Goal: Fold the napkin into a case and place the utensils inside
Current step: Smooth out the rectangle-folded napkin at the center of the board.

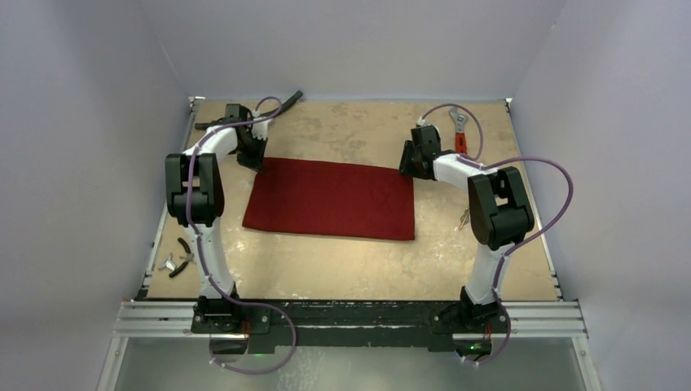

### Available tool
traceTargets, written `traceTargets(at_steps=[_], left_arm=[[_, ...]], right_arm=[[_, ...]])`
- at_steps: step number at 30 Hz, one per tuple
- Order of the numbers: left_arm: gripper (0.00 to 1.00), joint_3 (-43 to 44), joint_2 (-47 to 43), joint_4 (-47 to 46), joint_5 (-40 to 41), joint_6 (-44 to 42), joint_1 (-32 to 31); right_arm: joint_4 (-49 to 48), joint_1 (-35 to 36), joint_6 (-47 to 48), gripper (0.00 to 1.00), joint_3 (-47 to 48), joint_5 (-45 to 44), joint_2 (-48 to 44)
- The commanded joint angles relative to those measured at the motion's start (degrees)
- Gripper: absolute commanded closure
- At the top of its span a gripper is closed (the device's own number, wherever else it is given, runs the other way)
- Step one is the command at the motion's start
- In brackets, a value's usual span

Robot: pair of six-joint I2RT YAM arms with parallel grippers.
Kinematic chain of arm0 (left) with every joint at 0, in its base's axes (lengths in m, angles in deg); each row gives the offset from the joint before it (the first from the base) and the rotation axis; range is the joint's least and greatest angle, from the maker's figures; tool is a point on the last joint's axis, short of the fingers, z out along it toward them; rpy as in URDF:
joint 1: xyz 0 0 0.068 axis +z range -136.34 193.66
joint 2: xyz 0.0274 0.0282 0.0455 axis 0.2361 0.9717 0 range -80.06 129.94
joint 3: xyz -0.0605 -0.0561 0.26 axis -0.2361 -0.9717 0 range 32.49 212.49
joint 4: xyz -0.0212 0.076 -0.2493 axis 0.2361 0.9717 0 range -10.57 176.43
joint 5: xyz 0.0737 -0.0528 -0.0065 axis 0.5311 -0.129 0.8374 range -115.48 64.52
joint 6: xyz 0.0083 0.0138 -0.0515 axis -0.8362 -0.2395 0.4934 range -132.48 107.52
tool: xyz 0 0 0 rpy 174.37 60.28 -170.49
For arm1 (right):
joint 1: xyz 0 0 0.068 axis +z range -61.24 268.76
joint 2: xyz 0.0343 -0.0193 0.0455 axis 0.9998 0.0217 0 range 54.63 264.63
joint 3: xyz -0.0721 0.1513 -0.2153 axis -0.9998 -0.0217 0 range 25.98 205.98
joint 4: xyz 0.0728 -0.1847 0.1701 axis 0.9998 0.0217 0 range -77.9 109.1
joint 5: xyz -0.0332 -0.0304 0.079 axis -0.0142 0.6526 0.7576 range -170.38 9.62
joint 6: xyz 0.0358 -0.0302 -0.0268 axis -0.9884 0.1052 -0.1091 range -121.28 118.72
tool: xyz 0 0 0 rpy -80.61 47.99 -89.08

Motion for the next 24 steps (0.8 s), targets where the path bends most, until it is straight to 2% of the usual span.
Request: traceTargets(at_steps=[1, 4, 10, 14, 16, 18, 21, 24], left_arm=[[1.0, -0.7, -2.9, -1.1, -0.4, -0.6, 0.5], [1.0, -0.6, -2.9, -1.1, -0.5, -0.6, 0.5], [1.0, -0.5, -3.1, -0.9, -0.4, -0.6, 0.4], [1.0, -0.6, -3.3, -0.9, -0.7, -0.2, 0.5], [1.0, -0.6, -3.3, -0.9, -0.9, -0.1, 0.5], [1.0, -0.5, -3.2, -0.9, -0.9, -0.1, 0.4], [1.0, -0.5, -3.2, -0.8, -0.6, -0.1, 0.5], [1.0, -0.6, -3.3, -0.7, -0.3, -0.4, 0.4]], right_arm=[[-1.0, -0.1, -0.1, 0.56, 0.6, 0.3, 0.1], [-1.2, -0.1, -0.3, 0.59, 0.3, 0.4, 0.0], [-2.1, -0.1, -0.2, 0.78, -0.4, -0.2, -1.3], [-2.1, 0.0, -0.2, 0.88, -1.2, 0.4, -2.5], [-2.1, 0.0, -0.3, 0.9, -1.7, 0.5, -2.8], [-2.1, 0.0, -0.3, 0.87, -2.0, 0.2, -2.9], [-1.6, 0.0, -0.5, 0.66, -2.2, 0.3, -3.4], [-1.2, 0.0, -0.7, 0.59, -2.7, 0.5, -4.6]])
